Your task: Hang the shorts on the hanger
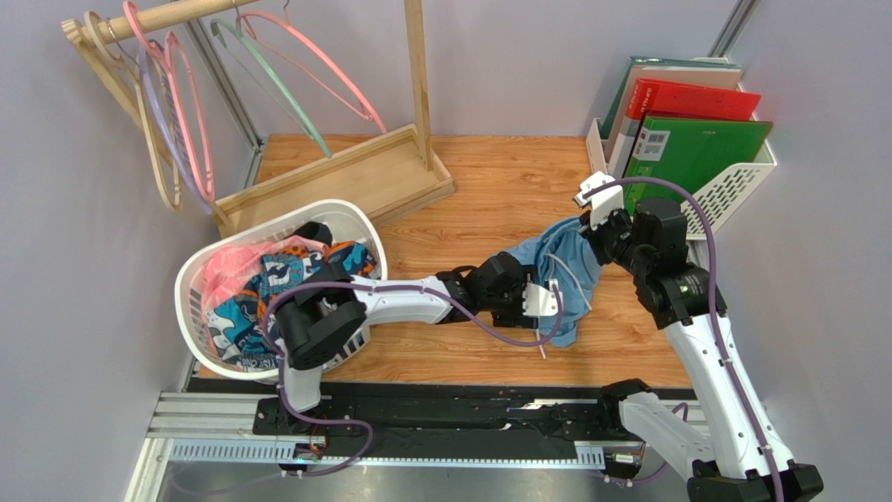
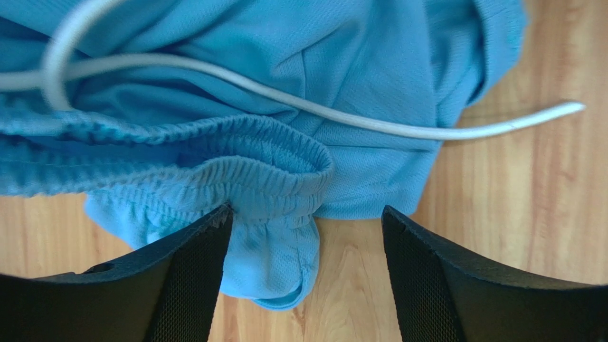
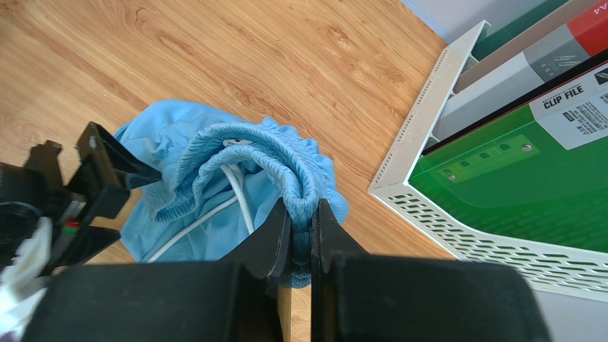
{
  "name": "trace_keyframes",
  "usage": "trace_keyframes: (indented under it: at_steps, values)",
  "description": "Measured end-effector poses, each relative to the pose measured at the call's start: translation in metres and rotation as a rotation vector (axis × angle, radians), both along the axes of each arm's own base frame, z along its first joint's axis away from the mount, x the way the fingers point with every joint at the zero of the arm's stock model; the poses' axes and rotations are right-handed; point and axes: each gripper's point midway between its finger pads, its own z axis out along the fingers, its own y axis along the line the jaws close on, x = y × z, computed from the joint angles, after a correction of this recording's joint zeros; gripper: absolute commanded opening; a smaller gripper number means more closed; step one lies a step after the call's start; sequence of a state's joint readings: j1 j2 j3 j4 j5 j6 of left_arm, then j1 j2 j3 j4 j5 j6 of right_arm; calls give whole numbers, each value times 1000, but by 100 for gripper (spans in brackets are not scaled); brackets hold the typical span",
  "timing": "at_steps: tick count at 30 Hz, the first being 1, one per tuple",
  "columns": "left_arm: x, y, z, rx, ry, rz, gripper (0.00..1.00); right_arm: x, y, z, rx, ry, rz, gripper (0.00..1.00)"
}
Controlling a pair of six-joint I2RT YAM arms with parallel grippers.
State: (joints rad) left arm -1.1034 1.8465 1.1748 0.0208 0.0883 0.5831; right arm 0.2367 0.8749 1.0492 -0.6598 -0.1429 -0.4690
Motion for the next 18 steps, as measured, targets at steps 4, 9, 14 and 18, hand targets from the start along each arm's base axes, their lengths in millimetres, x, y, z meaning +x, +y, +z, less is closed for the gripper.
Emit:
trace_keyframes:
  at_steps: [4,9,14,18]
  values:
    - [17,-10,-20,25,-8,74,98,5,-2,-3,3,11,-14,0]
    - [33,-17,-33,48,-37,129,55,10,-6,-8,3,28,-31,0]
    - [40,-9,-35,54,-21,158,0,11,-9,-9,5,30,-42,0]
    - [43,10,-25,58,16,166,0,11,-12,-9,9,31,-48,0]
